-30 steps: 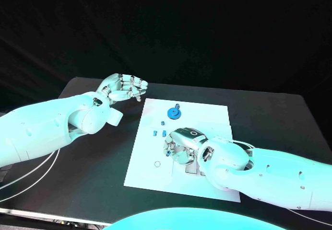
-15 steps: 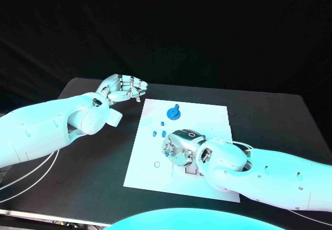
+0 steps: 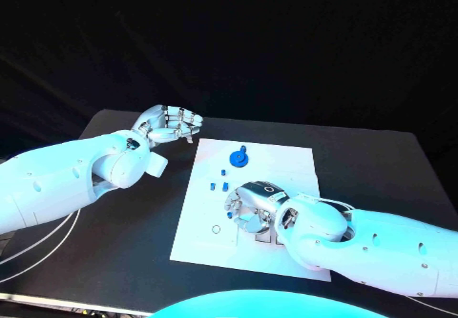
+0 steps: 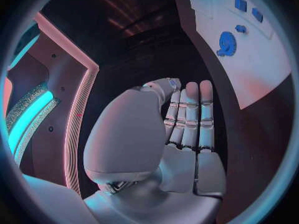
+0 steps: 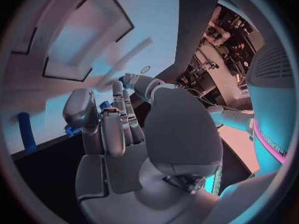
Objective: Assemble the parts on the task board
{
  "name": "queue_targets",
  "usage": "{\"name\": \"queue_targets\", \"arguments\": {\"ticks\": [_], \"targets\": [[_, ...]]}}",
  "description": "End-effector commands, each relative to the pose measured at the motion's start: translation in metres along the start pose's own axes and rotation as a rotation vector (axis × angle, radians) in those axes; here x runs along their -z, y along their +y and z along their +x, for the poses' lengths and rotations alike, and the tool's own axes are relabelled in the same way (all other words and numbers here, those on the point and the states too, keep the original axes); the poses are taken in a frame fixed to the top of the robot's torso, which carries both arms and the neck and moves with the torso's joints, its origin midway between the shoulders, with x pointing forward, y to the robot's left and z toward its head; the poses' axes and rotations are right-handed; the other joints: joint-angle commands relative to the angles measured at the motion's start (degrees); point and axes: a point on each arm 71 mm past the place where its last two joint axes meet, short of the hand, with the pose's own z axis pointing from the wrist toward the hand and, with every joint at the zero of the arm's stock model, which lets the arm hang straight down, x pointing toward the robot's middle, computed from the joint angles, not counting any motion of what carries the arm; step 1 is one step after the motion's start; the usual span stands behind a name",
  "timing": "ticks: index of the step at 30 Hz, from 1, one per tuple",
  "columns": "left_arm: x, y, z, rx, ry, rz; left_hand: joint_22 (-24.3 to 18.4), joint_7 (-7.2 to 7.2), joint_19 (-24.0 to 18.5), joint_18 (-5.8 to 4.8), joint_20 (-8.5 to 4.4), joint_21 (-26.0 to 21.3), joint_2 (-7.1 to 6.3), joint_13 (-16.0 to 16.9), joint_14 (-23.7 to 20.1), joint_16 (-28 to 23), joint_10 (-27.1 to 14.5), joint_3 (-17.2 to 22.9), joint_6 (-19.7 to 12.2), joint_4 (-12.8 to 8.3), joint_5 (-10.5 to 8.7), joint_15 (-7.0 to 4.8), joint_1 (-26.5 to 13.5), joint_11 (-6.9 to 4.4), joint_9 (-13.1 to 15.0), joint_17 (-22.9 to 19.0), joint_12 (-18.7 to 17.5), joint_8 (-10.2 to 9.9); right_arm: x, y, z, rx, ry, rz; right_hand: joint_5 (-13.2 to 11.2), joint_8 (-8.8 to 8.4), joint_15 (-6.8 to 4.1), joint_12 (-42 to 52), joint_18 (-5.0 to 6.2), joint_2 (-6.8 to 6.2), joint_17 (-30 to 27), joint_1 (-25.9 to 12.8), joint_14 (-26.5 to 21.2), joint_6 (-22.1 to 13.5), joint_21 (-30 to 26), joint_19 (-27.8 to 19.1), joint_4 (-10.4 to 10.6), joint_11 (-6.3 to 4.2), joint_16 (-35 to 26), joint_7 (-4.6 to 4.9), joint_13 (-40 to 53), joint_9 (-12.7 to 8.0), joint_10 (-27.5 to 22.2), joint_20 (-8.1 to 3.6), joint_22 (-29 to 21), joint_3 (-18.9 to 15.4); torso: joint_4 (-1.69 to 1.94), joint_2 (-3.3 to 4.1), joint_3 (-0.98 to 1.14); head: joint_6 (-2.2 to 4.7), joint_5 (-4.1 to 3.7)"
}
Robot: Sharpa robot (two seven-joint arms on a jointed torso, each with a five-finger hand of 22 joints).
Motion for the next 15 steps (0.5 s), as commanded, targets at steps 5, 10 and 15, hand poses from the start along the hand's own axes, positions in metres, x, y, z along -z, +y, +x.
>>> {"name": "queue_targets", "arguments": {"ticks": [5,10,15], "targets": [[0.000,-0.001,0.001,0.011,0.019,0.001,-0.06,0.34,-0.26,0.86,0.01,-0.36,0.02,-0.10,-0.29,-0.31,-0.33,-0.02,0.01,-0.28,0.06,0.14,-0.76,0.02,-0.10,-0.09,-0.37,0.22,0.014,-0.006,-0.016,-0.017,-0.087,0.011,0.74,-0.19,0.41,0.62,0.25,-0.32,-0.04,-0.14,2.41,-0.06,-0.05,0.11,0.14,-0.04,-0.23,-0.16,0.11,0.07,-0.09,0.32,0.50,-0.42,0.00,-0.02,-0.01,0.26,-0.27],[0.000,-0.001,0.001,0.011,0.021,0.001,-0.06,0.34,-0.26,0.86,0.01,-0.36,0.02,-0.10,-0.29,-0.31,-0.33,-0.02,0.01,-0.28,0.06,0.14,-0.76,0.02,-0.10,-0.09,-0.37,0.22,0.025,-0.020,-0.034,-0.011,-0.108,0.041,0.99,-0.05,0.38,0.92,0.28,-0.52,-0.01,-0.31,2.41,0.31,-0.11,0.17,0.21,-0.09,-0.21,-0.04,0.16,0.20,-0.03,0.33,0.48,-0.67,-0.02,-0.05,-0.04,0.50,-0.75],[0.000,-0.001,0.001,0.011,0.021,0.002,-0.06,0.34,-0.26,0.86,0.01,-0.36,0.02,-0.10,-0.29,-0.31,-0.33,-0.02,0.01,-0.28,0.06,0.14,-0.76,0.02,-0.10,-0.09,-0.37,0.22,0.037,-0.039,-0.056,-0.008,-0.115,0.077,0.87,-0.10,0.65,1.01,0.57,-1.44,-0.45,-1.13,2.28,0.62,-2.20,-0.50,0.66,0.22,-0.43,0.17,-0.02,0.37,-1.62,0.53,-0.47,-2.05,-0.05,-0.01,0.01,0.85,-1.40]]}}
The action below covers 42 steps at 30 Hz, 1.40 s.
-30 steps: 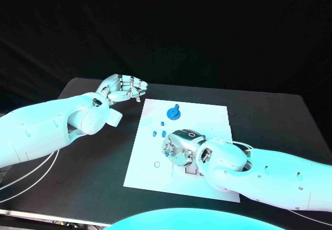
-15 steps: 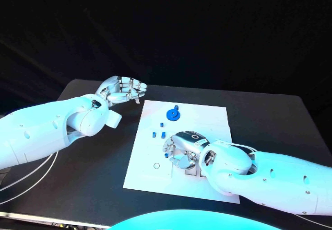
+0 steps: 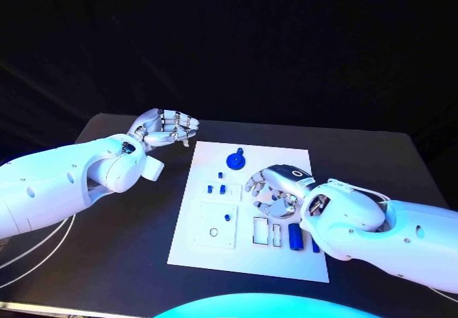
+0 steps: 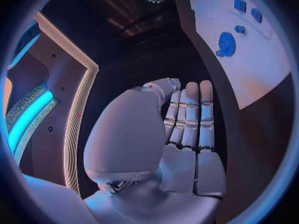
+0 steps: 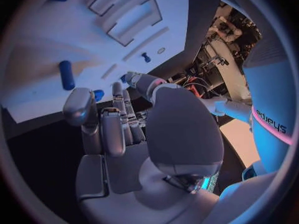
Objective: Assemble the parts on the task board
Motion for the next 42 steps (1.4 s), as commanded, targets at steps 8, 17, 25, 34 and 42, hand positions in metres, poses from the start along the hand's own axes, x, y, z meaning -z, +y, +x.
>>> {"name": "queue_targets", "arguments": {"ticks": [8,17,25,34,42], "targets": [[-0.001,-0.001,0.002,0.011,0.020,0.007,-0.07,0.33,-0.26,0.86,0.01,-0.36,-0.20,-0.05,-0.29,-0.31,-0.33,-0.02,0.01,-0.28,0.06,0.14,-0.54,0.02,-0.05,-0.09,-0.19,0.22,0.008,-0.035,-0.021,0.003,0.046,0.053,1.34,-2.57,1.47,3.50,1.61,3.44,-2.52,5.56,1.24,-0.41,-8.66,-1.85,4.94,1.26,-1.36,-1.37,-0.87,-0.14,-9.72,1.36,-4.18,-21.13,0.03,0.06,0.05,0.64,-1.03],[-0.002,-0.001,0.004,0.013,0.026,0.009,-0.07,0.33,-0.26,0.86,0.01,-0.36,-0.20,-0.05,-0.29,-0.31,-0.33,-0.02,0.01,-0.28,0.06,0.14,-0.54,0.02,-0.05,-0.09,-0.19,0.22,0.008,-0.048,-0.018,0.045,0.130,0.084,0.23,-4.56,1.91,6.59,1.88,3.50,-3.02,13.71,1.06,-0.74,-11.90,-1.66,15.04,1.81,-1.42,-2.33,-0.97,-0.30,-14.13,1.68,-5.72,-34.41,0.07,0.11,-0.01,0.68,-1.18],[-0.002,-0.001,0.004,0.014,0.028,0.009,-0.11,0.35,-0.32,0.86,0.04,-0.43,-0.14,-0.14,-0.36,-0.36,-0.42,0.01,-0.10,-0.40,0.05,0.17,-0.68,0.04,-0.15,-0.12,-0.19,0.22,0.004,-0.049,-0.012,0.096,0.147,0.097,-0.73,-4.24,1.36,8.46,2.11,6.07,-5.30,15.55,0.58,0.98,-13.29,-1.51,14.80,1.16,-2.72,-1.67,-0.92,0.05,-12.11,1.30,-6.38,-32.48,0.09,0.06,-0.04,0.54,-1.21],[-0.002,-0.001,0.004,0.015,0.030,0.007,-0.12,0.37,-0.32,0.86,0.06,-0.44,-0.09,-0.16,-0.36,-0.36,-0.41,0.02,-0.16,-0.42,0.05,0.18,-0.74,0.05,-0.18,-0.13,-0.16,0.21,0.000,-0.048,-0.009,0.130,0.118,0.108,-1.37,-4.39,1.12,8.61,2.02,6.79,-5.58,16.28,0.62,1.68,-13.00,-1.08,14.71,0.94,-3.04,-1.31,-1.05,-0.01,-11.29,1.04,-6.25,-30.48,0.13,0.10,-0.02,0.54,-1.29],[-0.001,-0.001,0.003,0.015,0.030,0.006,-0.12,0.37,-0.32,0.86,0.06,-0.44,-0.09,-0.16,-0.36,-0.36,-0.41,0.02,-0.16,-0.42,0.05,0.18,-0.74,0.05,-0.18,-0.13,-0.16,0.21,-0.001,-0.047,-0.004,0.136,0.133,0.110,-5.51,-4.61,0.56,8.24,1.74,6.92,-5.07,16.90,1.02,3.92,-11.70,-0.11,14.68,0.29,-2.87,-0.93,-1.13,-0.25,-8.00,0.46,-5.44,-25.45,0.06,0.10,0.01,0.44,-1.38]]}}
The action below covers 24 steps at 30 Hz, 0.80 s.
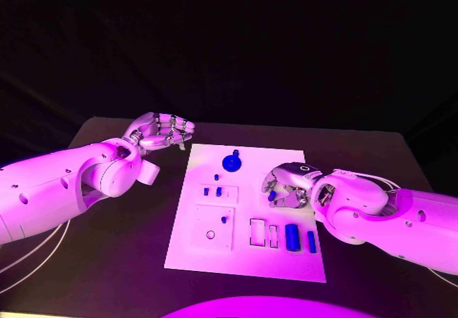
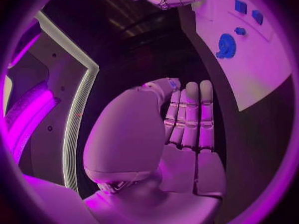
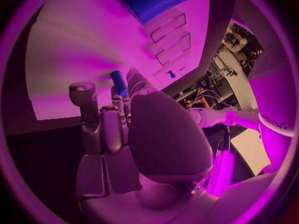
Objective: Assemble the parts on the task board
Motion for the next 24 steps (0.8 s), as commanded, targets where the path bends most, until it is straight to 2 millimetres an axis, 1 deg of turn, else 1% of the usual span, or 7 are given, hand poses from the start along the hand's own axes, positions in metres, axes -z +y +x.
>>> {"name": "queue_targets", "arguments": {"ticks": [1,2,6,11,17,21,24], "targets": [[-0.0003,-0.0011,0.0015,0.010,0.017,0.006,-0.07,0.37,-0.32,0.86,0.06,-0.21,0.14,-0.07,-0.36,-0.36,-0.41,0.02,-0.16,-0.42,0.05,0.18,-0.51,0.05,-0.09,-0.06,-0.16,0.21,-0.0003,-0.0015,0.0018,0.032,0.007,0.009,-0.68,-0.40,-0.33,-0.39,-0.10,-0.03,0.03,0.18,1.13,0.63,0.41,0.51,0.01,-0.07,-0.03,-0.02,-0.04,-0.11,0.58,0.05,0.13,1.12,-0.05,0.00,0.04,-0.02,-0.07],[-0.0002,-0.0011,0.0014,0.010,0.017,0.006,-0.07,0.37,-0.32,0.86,0.06,-0.21,0.14,-0.07,-0.36,-0.36,-0.41,0.02,-0.16,-0.42,0.05,0.18,-0.51,0.05,-0.09,-0.06,-0.16,0.21,-0.0003,-0.0018,0.0019,0.034,0.006,0.010,-0.61,-0.40,-0.37,-0.53,-0.10,-0.16,0.02,0.21,1.14,0.89,0.35,0.52,-0.02,-0.10,-0.05,0.01,-0.04,-0.12,0.82,0.02,0.14,1.70,-0.06,-0.01,0.03,-0.01,-0.08],[-0.0001,-0.0010,0.0011,0.010,0.017,0.005,-0.07,0.37,-0.32,0.86,0.06,-0.21,0.14,-0.07,-0.36,-0.36,-0.41,0.02,-0.16,-0.42,0.05,0.18,-0.51,0.05,-0.09,-0.06,-0.16,0.21,-0.0005,-0.0028,0.0021,0.039,0.003,0.014,-0.56,-0.41,-0.39,-0.64,-0.10,-0.28,0.04,0.22,1.15,1.03,0.33,0.53,-0.04,-0.11,-0.04,0.05,-0.05,-0.14,0.91,0.00,0.15,2.03,-0.03,0.00,0.05,0.00,-0.18],[-0.0002,-0.0009,0.0012,0.010,0.018,0.005,-0.07,0.37,-0.32,0.86,0.06,-0.21,0.14,-0.07,-0.36,-0.36,-0.41,0.02,-0.16,-0.42,0.05,0.18,-0.51,0.05,-0.09,-0.06,-0.16,0.21,-0.0004,-0.0032,0.0020,0.042,-0.002,0.016,-0.42,-0.50,-0.42,-1.10,-0.19,-0.63,0.26,0.23,1.21,1.47,0.75,0.71,-0.05,-0.12,0.05,0.16,-0.07,-0.20,1.21,-0.05,0.43,3.40,-0.05,0.01,0.08,0.01,-0.27],[-0.0003,-0.0008,0.0012,0.010,0.017,0.004,-0.10,0.39,-0.33,0.86,0.09,-0.25,0.25,-0.12,-0.36,-0.36,-0.39,0.02,-0.22,-0.46,0.04,0.21,-0.68,0.07,-0.16,-0.07,-0.10,0.22,-0.0003,-0.0026,0.0014,0.036,-0.010,0.010,-0.17,-0.61,-0.41,-1.48,-0.24,-0.84,0.21,-0.45,1.22,1.73,0.92,0.81,0.09,-0.11,0.02,0.22,-0.07,-0.27,1.42,-0.06,0.58,4.34,-0.07,-0.01,0.03,0.01,-0.39],[-0.0004,-0.0008,0.0013,0.010,0.017,0.004,-0.10,0.39,-0.33,0.86,0.09,-0.25,0.25,-0.12,-0.36,-0.36,-0.39,0.02,-0.22,-0.46,0.04,0.21,-0.68,0.07,-0.16,-0.07,-0.10,0.22,-0.0002,-0.0008,0.0009,0.027,-0.018,0.003,0.33,-0.72,-0.53,-1.83,-0.40,-1.07,0.58,-1.33,1.34,2.29,1.92,1.21,0.05,-0.26,0.22,0.28,-0.03,-0.33,2.45,-0.12,1.17,6.27,0.00,0.01,0.02,-0.01,-0.47],[-0.0004,-0.0007,0.0012,0.010,0.017,0.003,-0.10,0.39,-0.33,0.86,0.09,-0.25,0.25,-0.12,-0.36,-0.36,-0.39,0.02,-0.22,-0.46,0.04,0.21,-0.68,0.07,-0.16,-0.07,-0.10,0.22,-0.0003,0.0004,0.0006,0.021,-0.021,-0.002,0.44,-0.76,-0.65,-2.06,-0.49,-1.44,0.79,-1.99,1.41,2.66,2.48,1.42,0.03,-0.41,0.34,0.21,0.02,-0.33,3.50,-0.21,1.54,7.62,-0.03,0.00,0.00,0.01,-0.51]]}}
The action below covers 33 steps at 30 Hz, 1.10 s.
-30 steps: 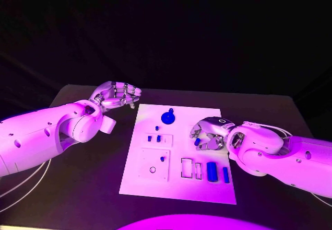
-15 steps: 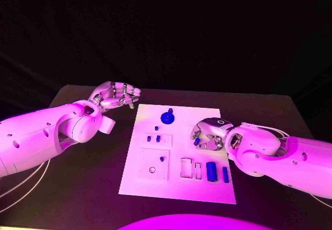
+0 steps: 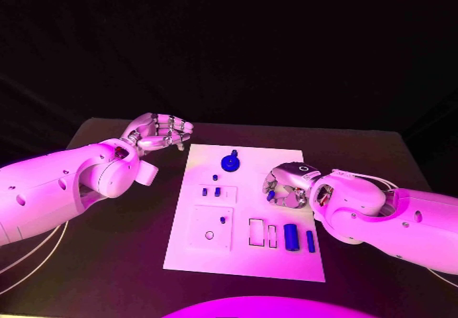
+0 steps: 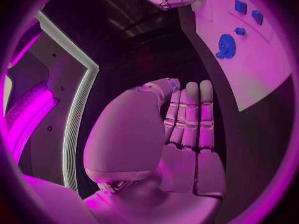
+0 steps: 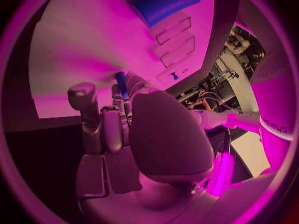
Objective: Assemble the parts on the task board
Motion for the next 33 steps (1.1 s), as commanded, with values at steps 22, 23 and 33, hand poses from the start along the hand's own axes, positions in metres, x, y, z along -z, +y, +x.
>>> {"name": "queue_targets", "arguments": {"ticks": [22,23,33], "targets": [[-0.0004,-0.0007,0.0010,0.009,0.015,0.003,-0.09,0.39,-0.34,0.88,0.09,-0.30,0.01,-0.10,-0.38,-0.37,-0.39,0.04,-0.24,-0.56,0.04,0.21,-0.44,0.07,-0.11,-0.09,-0.05,0.26,0.0007,0.0018,-0.0047,-0.002,-0.069,0.006,-5.63,5.00,-2.78,-0.87,-1.43,1.17,2.96,-1.95,2.25,5.64,6.27,2.20,-5.32,-3.03,1.87,-1.14,2.37,5.13,14.87,-2.35,4.22,14.82,-0.02,0.01,0.00,-0.03,-0.13],[-0.0004,-0.0007,0.0011,0.009,0.015,0.003,-0.09,0.39,-0.34,0.88,0.09,-0.30,0.01,-0.10,-0.38,-0.37,-0.39,0.04,-0.24,-0.56,0.04,0.21,-0.44,0.07,-0.11,-0.09,-0.05,0.26,0.0007,0.0022,-0.0050,-0.003,-0.073,0.004,-5.63,5.05,-2.78,-0.89,-1.45,1.16,2.98,-1.97,2.25,5.62,6.37,2.22,-5.41,-3.03,1.88,-1.13,2.40,5.20,14.92,-2.36,4.28,14.91,-0.02,0.01,0.00,-0.03,-0.13],[-0.0008,-0.0006,0.0016,0.010,0.016,0.003,-0.10,0.41,-0.34,0.88,0.10,-0.31,-0.01,-0.12,-0.38,-0.37,-0.40,0.04,-0.30,-0.62,0.04,0.21,-0.46,0.07,-0.14,-0.09,-0.04,0.24,0.0029,0.0090,-0.0075,-0.015,-0.100,-0.028,-5.64,5.62,-2.81,-1.01,-1.64,0.99,3.55,-2.36,2.36,5.38,7.58,2.48,-6.25,-3.07,2.17,-1.07,2.79,6.09,15.71,-2.42,5.01,15.87,0.01,-0.01,-0.02,0.03,-0.22]]}}
